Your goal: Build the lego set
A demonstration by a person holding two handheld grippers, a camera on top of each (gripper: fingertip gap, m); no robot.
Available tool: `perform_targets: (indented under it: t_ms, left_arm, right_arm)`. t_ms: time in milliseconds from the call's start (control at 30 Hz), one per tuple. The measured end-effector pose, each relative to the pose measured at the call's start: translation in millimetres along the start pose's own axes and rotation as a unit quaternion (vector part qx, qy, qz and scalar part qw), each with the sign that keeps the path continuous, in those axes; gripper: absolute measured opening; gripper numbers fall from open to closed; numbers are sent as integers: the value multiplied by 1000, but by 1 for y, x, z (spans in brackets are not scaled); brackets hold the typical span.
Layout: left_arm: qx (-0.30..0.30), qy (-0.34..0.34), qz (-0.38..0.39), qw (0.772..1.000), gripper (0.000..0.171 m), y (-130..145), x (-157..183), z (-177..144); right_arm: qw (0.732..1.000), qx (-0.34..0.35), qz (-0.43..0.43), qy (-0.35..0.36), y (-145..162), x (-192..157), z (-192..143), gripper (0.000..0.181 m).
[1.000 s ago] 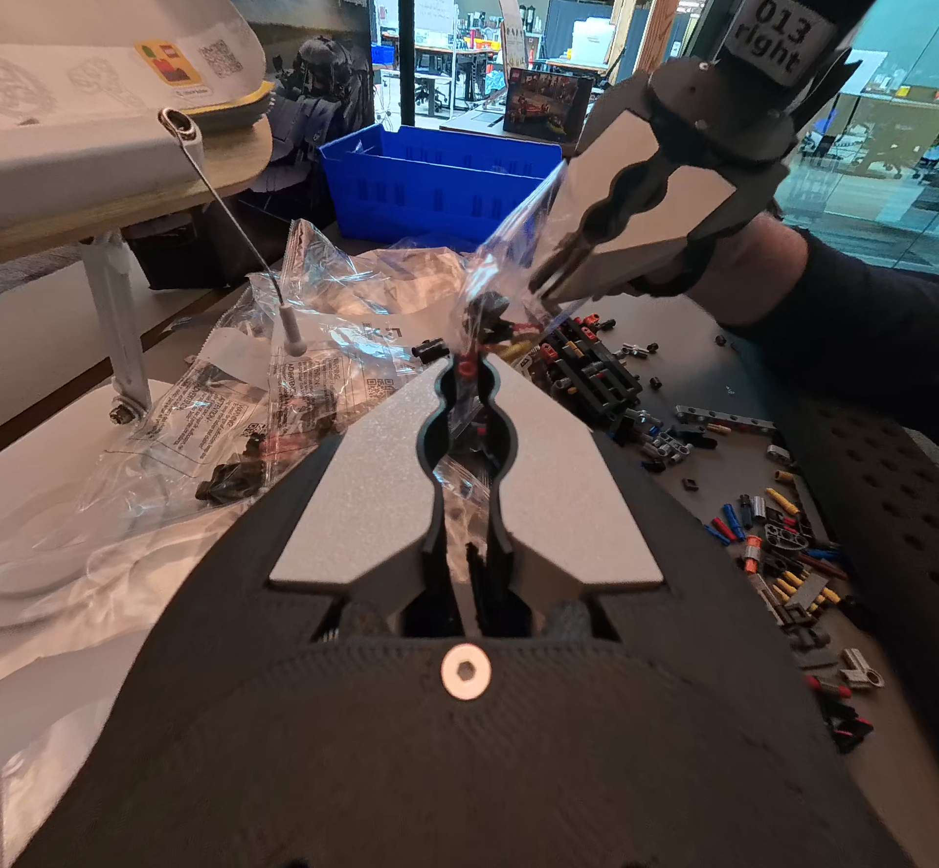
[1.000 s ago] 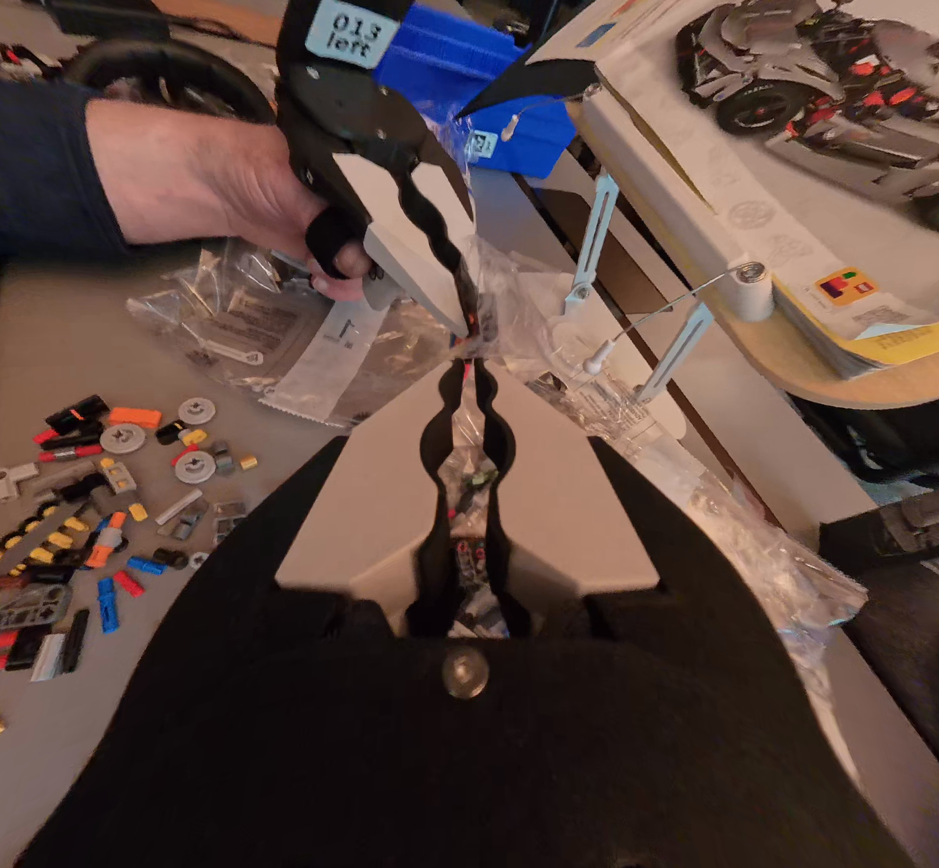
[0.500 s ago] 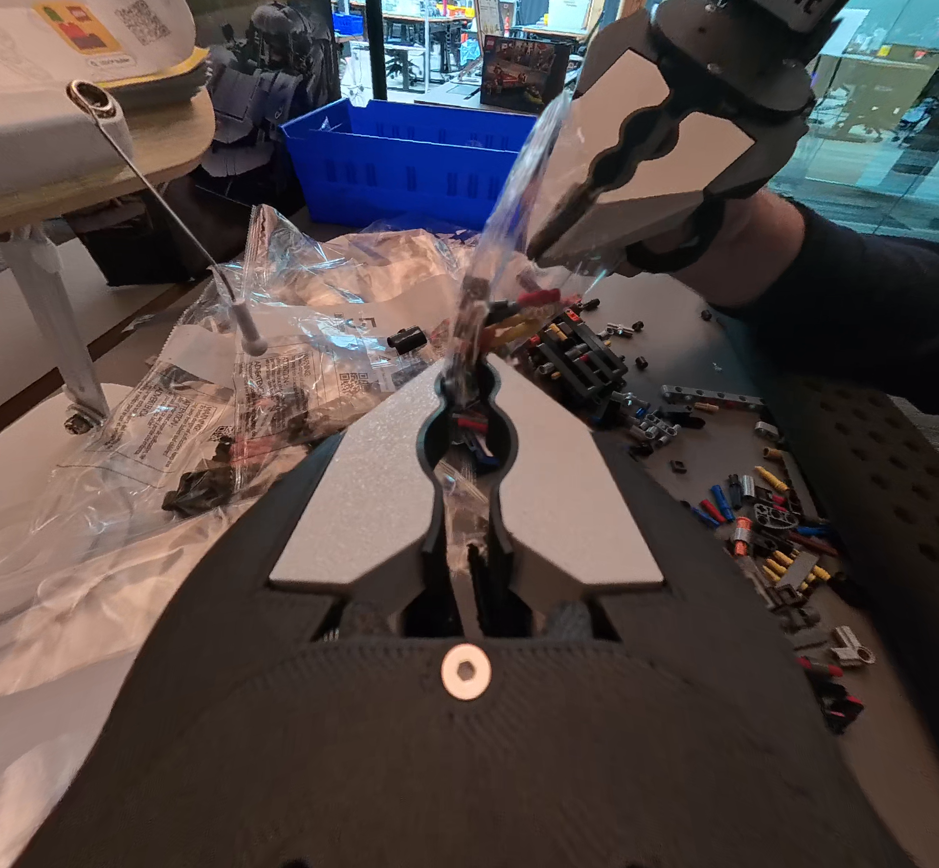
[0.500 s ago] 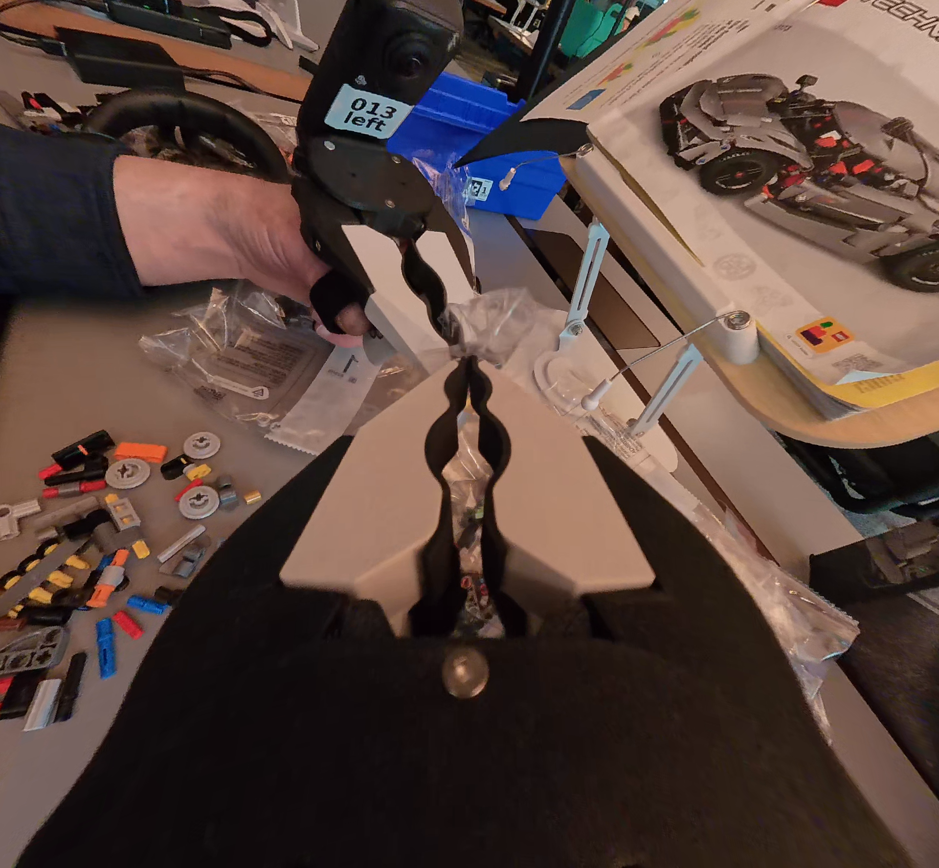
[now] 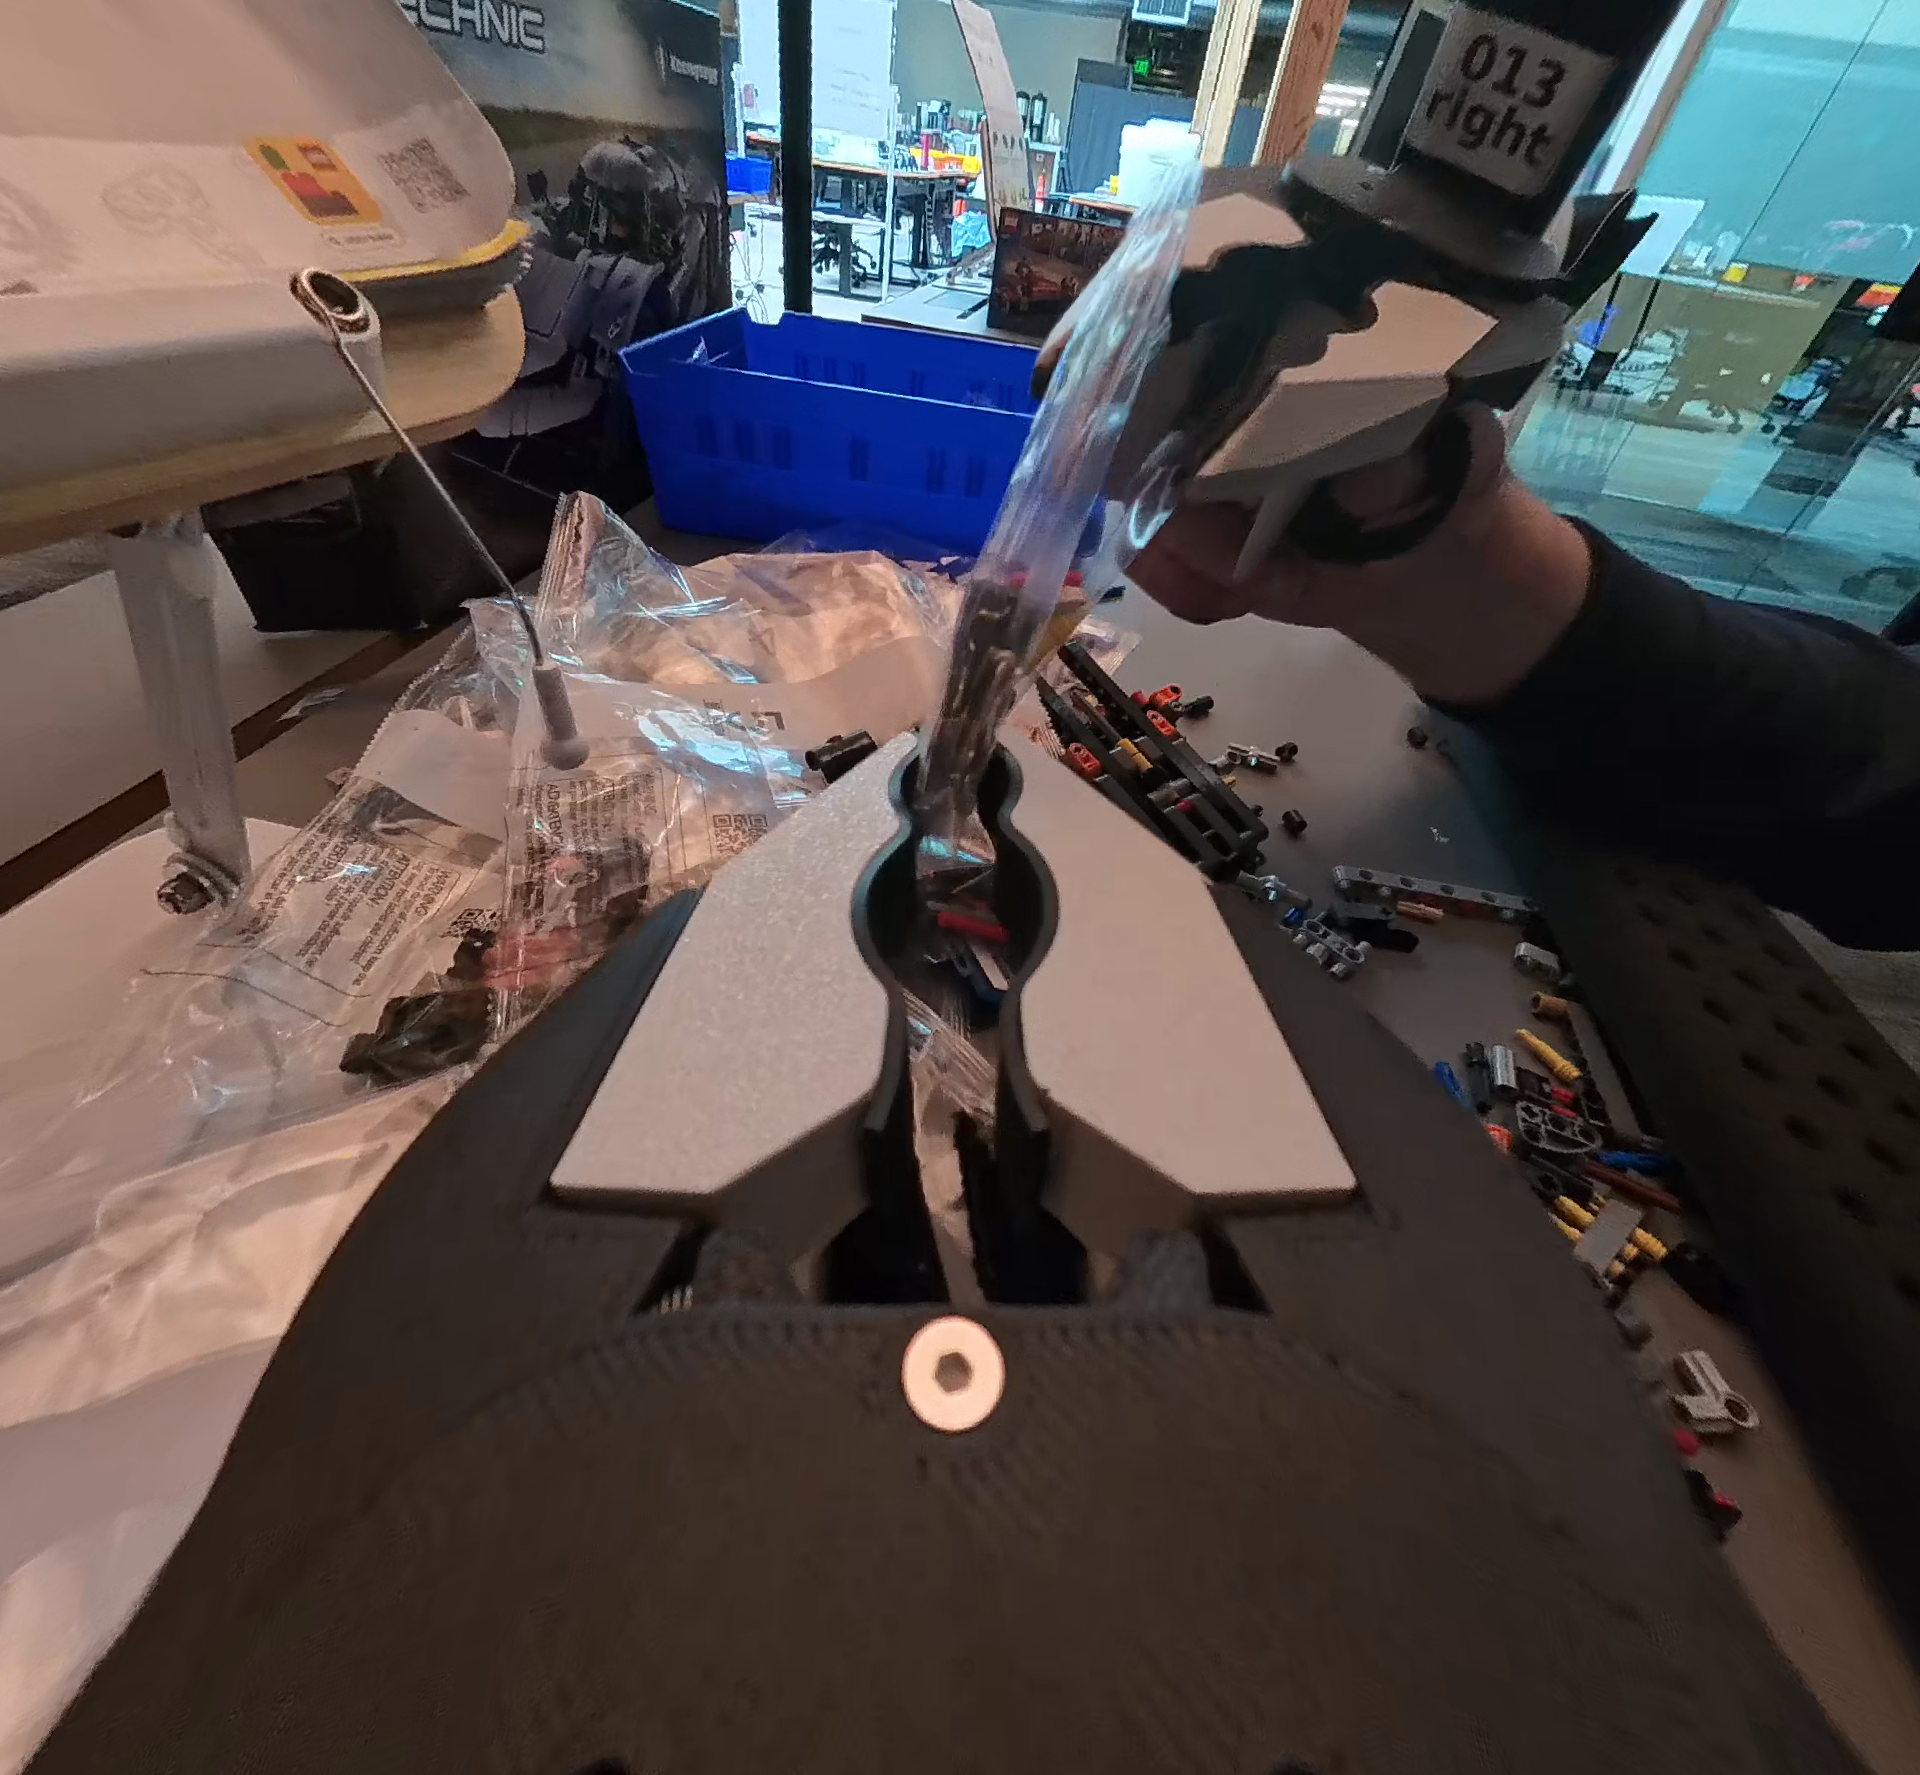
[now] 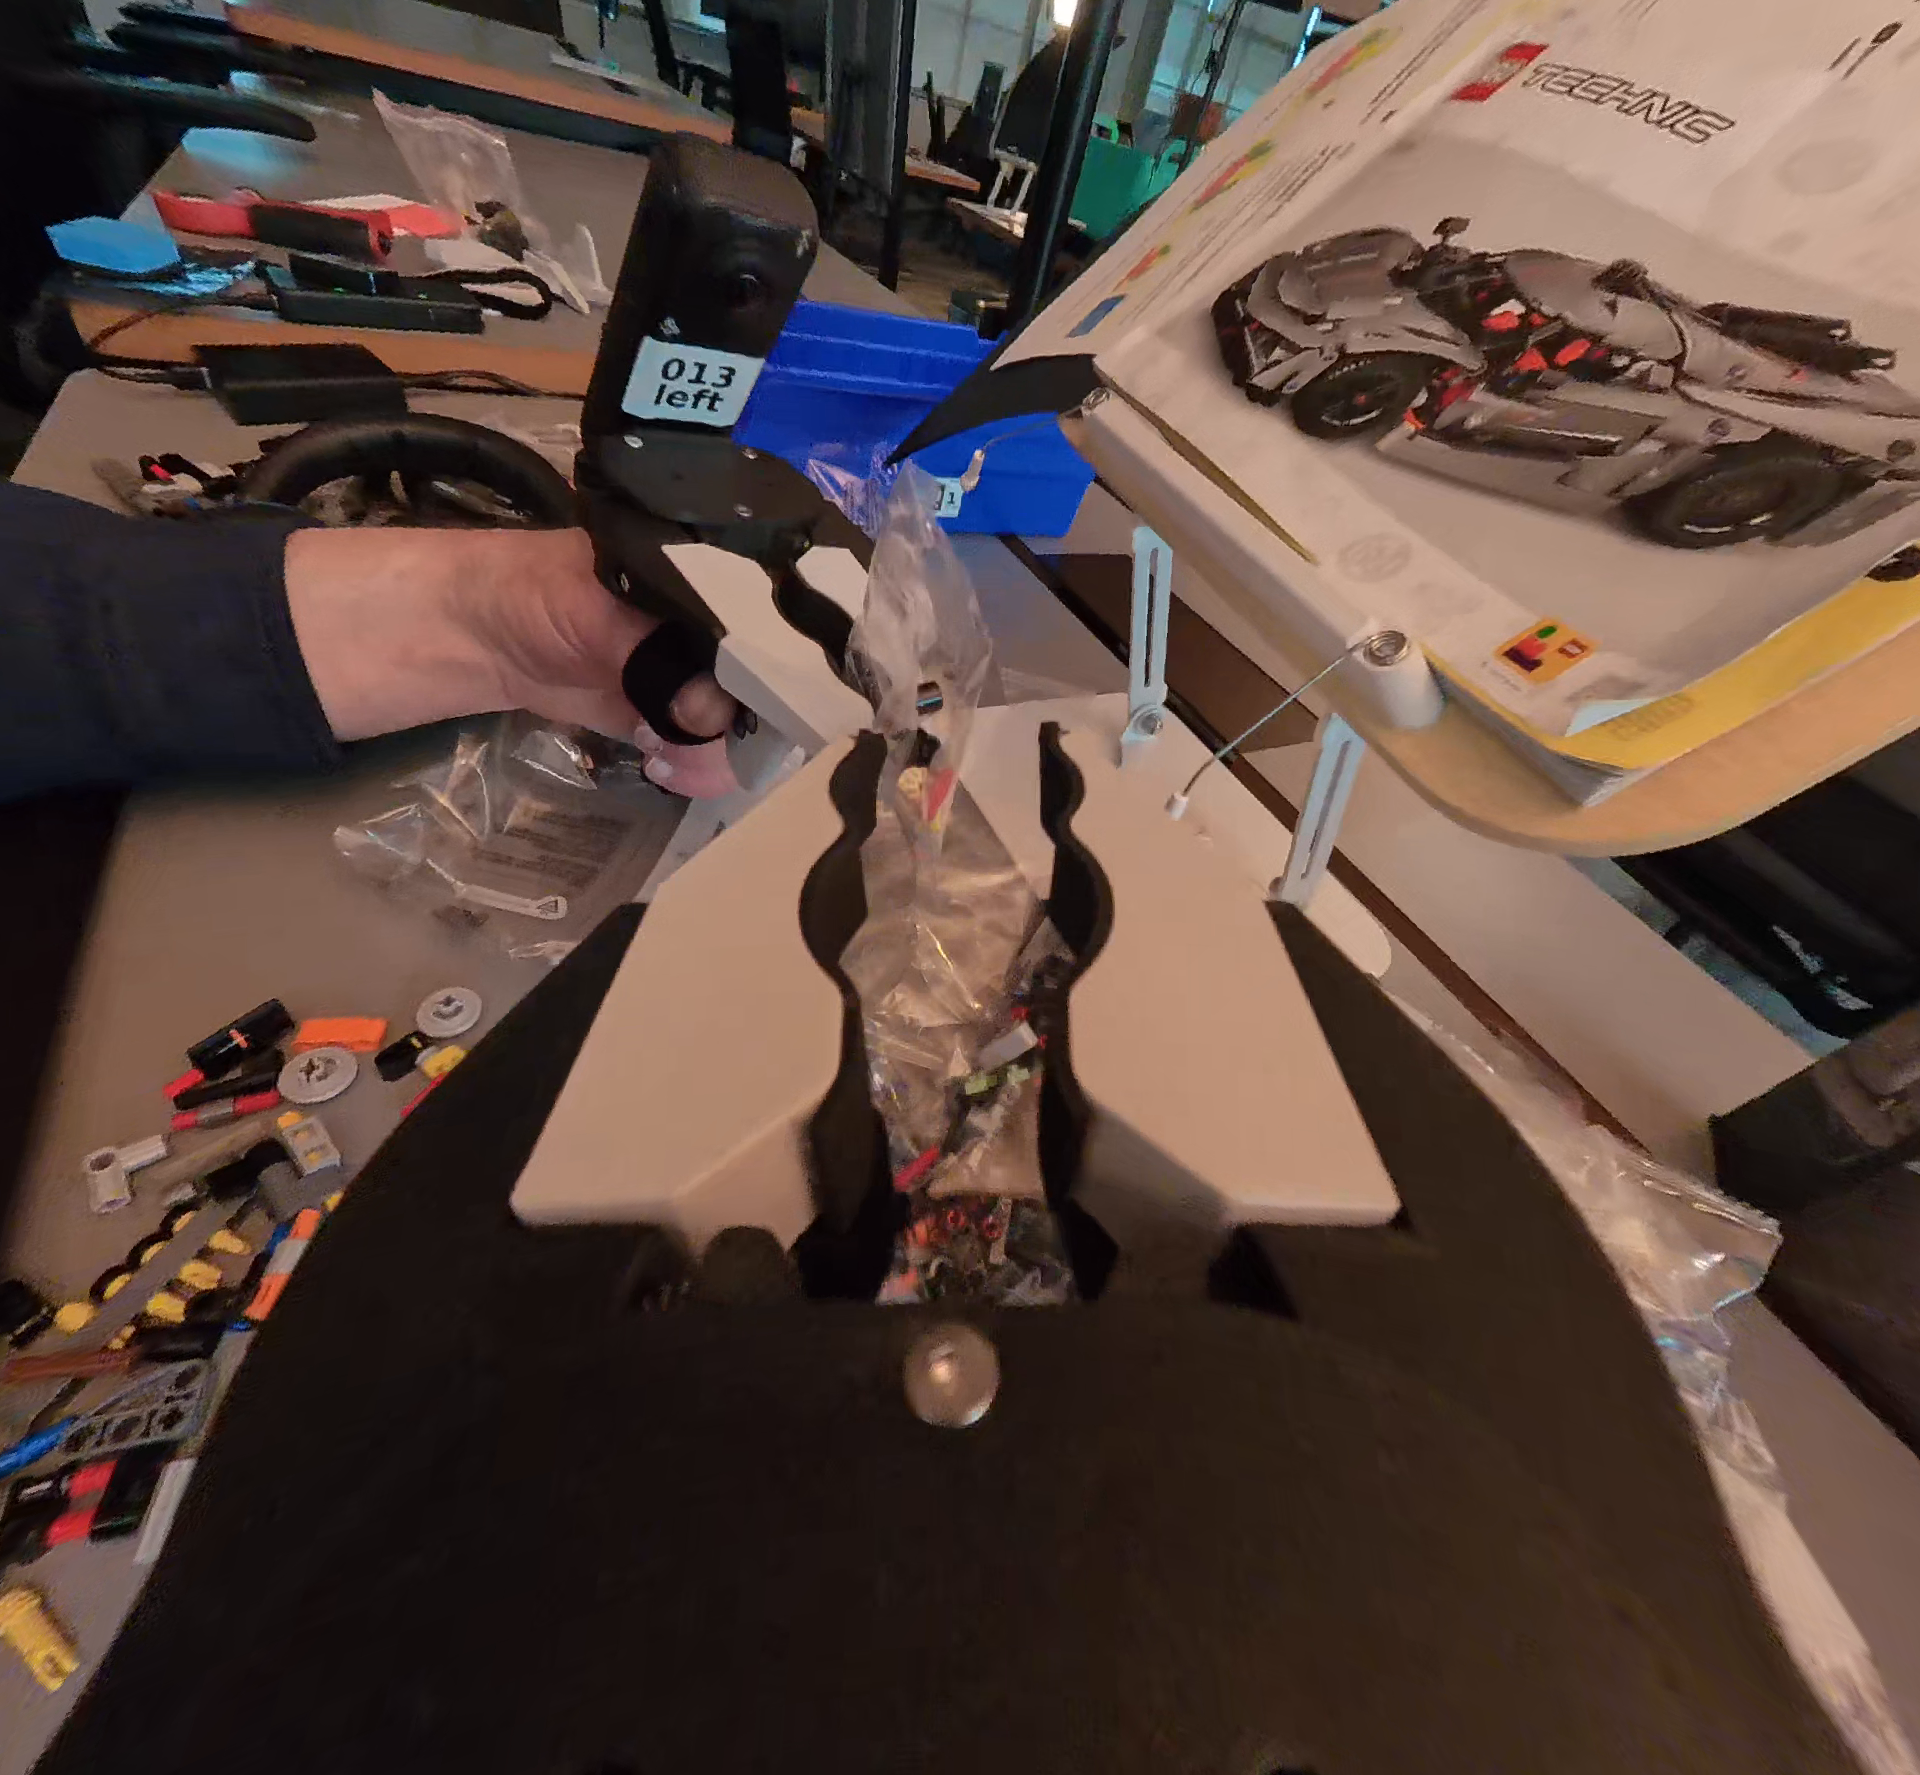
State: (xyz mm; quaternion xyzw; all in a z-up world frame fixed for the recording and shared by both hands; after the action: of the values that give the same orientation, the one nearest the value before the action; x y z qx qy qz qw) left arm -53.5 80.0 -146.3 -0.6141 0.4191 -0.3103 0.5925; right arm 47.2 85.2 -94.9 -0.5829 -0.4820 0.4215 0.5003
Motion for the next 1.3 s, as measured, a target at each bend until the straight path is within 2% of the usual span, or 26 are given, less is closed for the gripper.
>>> perform_targets:
  t_ms: [133,200,300,433,500,600,767,900,1033,1067,1233,1300]
  left_arm:
    - [15,5,-8,1000,5,-3,1,0]
    - [17,5,-8,1000,5,-4,1,0]
    - [31,4,-12,999,5,-7,0,-2]
    - [42,5,-19,999,5,-10,-1,-3]
    - [39,7,-19,999,5,-9,0,-2]
    - [40,10,-18,999,5,-9,1,-1]
    - [62,6,-25,998,5,-14,-1,-4]
    - [66,7,-31,997,5,-14,-1,-3]
    - [58,15,-30,998,5,-11,2,3]
    - [59,16,-31,998,5,-11,2,3]
    - [78,6,-37,996,5,-16,-2,-1]
    - [91,4,-43,995,5,-19,-3,-3]
  right_arm:
    - [999,-7,35,-9,3,3,2,33]
    - [1000,16,18,10,-3,6,-3,27]
    - [998,42,44,12,-10,12,-10,32]
    - [996,5,82,-20,7,15,-1,40]
    - [996,1,83,-45,10,8,4,33]
    - [997,6,65,-39,7,5,4,28]
    - [990,57,120,-44,-4,19,-11,35]
    - [985,13,147,-93,11,11,-1,45]
    - [991,8,105,-82,10,0,7,30]
    - [991,6,106,-78,10,0,7,32]
    - [984,77,147,-61,-6,20,-12,32]
    - [981,76,163,-72,-6,21,-15,34]
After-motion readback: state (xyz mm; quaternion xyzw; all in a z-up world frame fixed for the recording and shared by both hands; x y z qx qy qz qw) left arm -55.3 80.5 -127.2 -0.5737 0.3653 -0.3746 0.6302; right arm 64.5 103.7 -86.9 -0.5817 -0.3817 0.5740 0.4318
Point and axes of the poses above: each gripper's, where its closed fingertips meet, z out along the fingers, y out of its underside, x = y × z across the jaws, the point moved 4 cm from there along -z, back along the fingers, and after that the axes turned 13 degrees about z, right-handed, at the moved point
